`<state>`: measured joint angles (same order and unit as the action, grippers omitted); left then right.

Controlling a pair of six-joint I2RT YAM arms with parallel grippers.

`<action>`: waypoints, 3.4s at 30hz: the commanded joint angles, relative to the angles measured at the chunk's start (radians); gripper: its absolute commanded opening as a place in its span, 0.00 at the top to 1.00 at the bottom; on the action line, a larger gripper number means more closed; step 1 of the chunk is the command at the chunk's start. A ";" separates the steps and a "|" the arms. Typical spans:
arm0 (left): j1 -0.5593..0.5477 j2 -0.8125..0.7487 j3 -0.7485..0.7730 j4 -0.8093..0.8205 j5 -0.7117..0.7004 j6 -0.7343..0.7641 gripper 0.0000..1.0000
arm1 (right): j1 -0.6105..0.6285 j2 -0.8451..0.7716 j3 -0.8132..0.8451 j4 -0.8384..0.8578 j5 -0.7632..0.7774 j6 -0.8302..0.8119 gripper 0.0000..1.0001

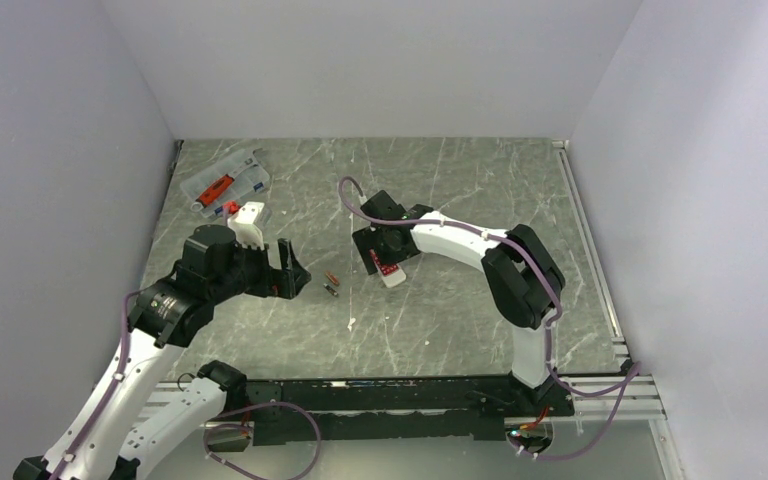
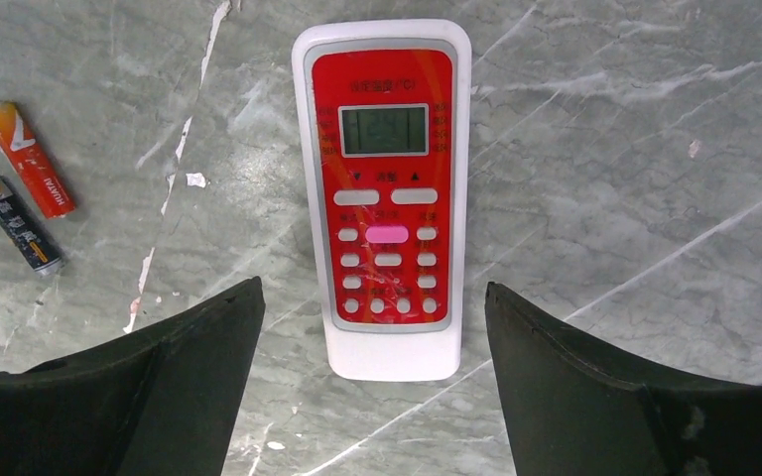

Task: Load the batteries into the remote control
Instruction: Pick up the remote control from the center of the board, then turn over the remote control.

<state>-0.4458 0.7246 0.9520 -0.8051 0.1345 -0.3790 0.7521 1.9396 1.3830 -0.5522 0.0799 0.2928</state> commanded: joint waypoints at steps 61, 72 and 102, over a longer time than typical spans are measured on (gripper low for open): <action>0.007 0.173 0.094 0.034 0.360 0.164 0.01 | -0.002 -0.537 -0.348 -0.063 -0.314 -0.045 0.88; -0.141 0.246 0.197 -0.037 0.301 0.257 0.08 | -0.002 -0.713 -0.477 -0.019 -0.590 0.016 0.88; -0.614 0.365 0.198 -0.062 0.163 0.635 0.23 | 0.004 -0.725 -0.639 0.359 -1.172 0.252 0.86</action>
<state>-1.0393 1.0821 1.1664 -0.8986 0.3077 0.1913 0.7521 1.2144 0.7326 -0.2962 -1.0050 0.5125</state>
